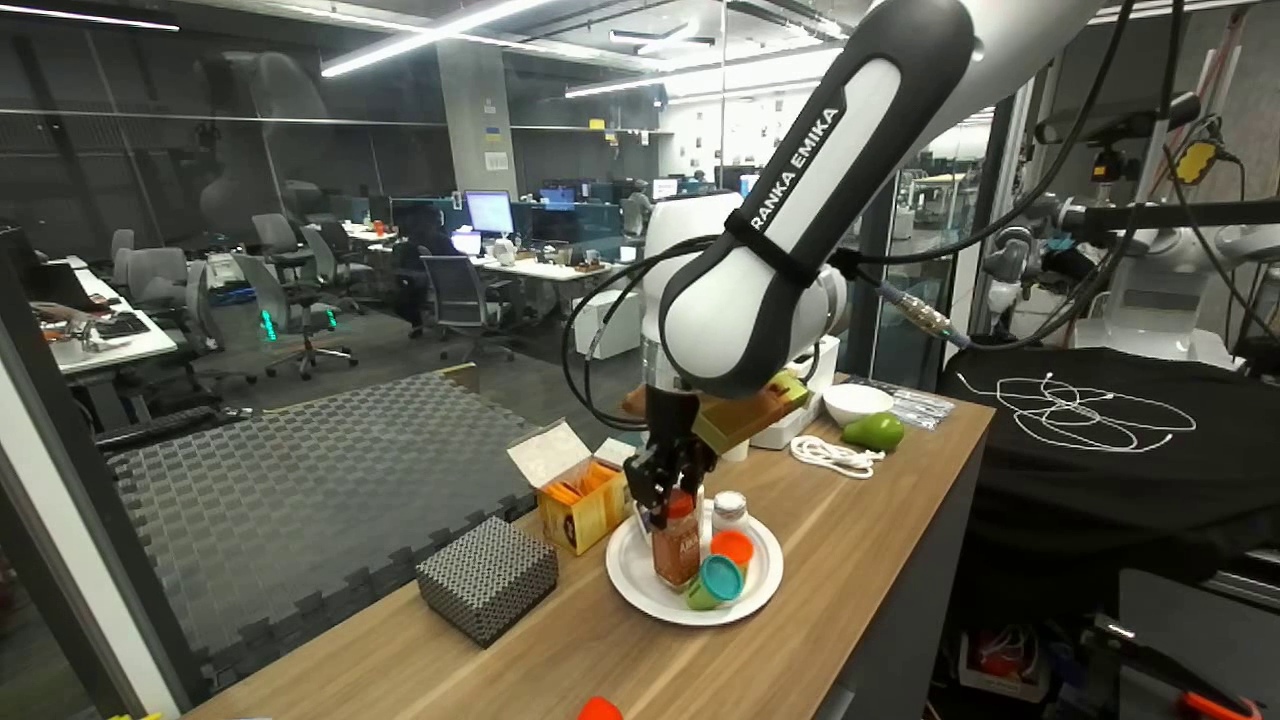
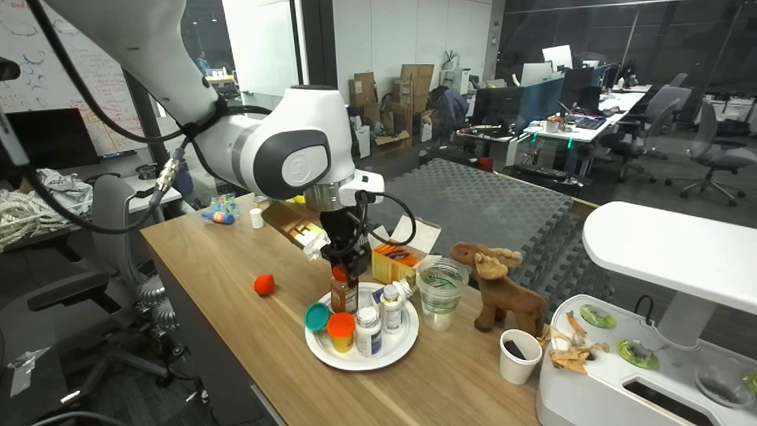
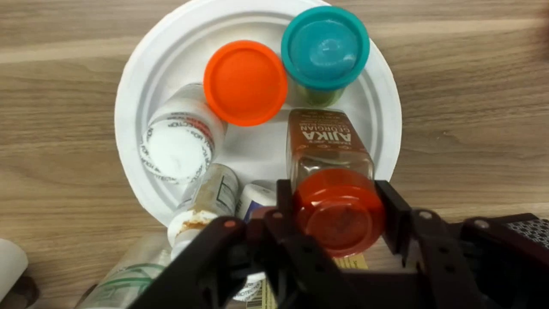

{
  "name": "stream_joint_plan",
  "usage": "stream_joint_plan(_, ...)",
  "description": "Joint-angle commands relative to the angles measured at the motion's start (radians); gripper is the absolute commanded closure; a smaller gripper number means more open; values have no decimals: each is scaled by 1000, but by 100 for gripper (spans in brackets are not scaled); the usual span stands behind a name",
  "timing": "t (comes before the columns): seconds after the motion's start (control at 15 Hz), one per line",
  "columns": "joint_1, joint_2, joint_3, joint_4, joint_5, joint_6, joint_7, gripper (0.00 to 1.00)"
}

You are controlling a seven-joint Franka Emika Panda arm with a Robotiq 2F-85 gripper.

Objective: Pick up all the objects surrounding the white plate and arrange them on the plate

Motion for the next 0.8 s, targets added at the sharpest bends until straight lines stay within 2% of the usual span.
stream_joint_plan(0.0, 2, 6, -1, -19, 8, 45, -1, 76)
stream_joint_plan(0.73, 80, 63, -60, 18, -21, 127, 72, 76)
